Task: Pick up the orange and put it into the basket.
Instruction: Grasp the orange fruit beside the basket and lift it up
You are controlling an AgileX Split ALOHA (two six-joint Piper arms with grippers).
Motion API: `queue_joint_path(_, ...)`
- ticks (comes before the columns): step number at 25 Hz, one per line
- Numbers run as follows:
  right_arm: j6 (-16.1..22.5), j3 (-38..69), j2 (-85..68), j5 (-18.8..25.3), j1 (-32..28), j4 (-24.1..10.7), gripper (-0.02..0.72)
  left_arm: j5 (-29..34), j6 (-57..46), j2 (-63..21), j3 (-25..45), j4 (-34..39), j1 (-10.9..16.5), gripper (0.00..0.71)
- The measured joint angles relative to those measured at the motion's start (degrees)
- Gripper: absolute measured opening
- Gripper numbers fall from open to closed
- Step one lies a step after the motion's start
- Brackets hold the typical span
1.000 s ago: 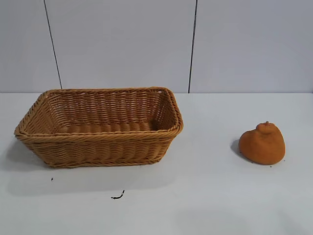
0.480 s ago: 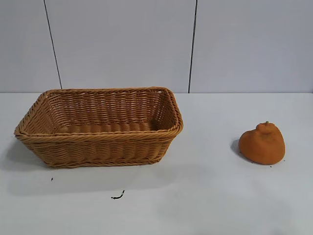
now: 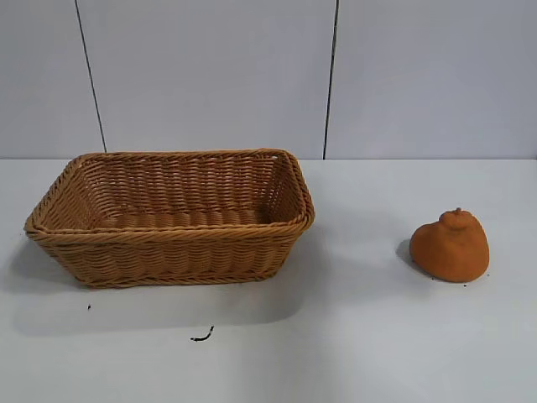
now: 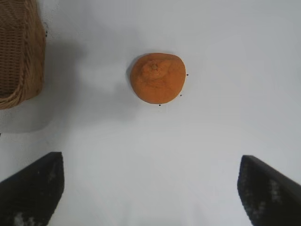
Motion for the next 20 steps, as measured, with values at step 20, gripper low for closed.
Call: queue_joint_path(20,-0.1,-0.9,27.0,-13.5,0.0,2.3,0.596,0.0,0.0,0.0,0.0,0.0,0.0,0.666)
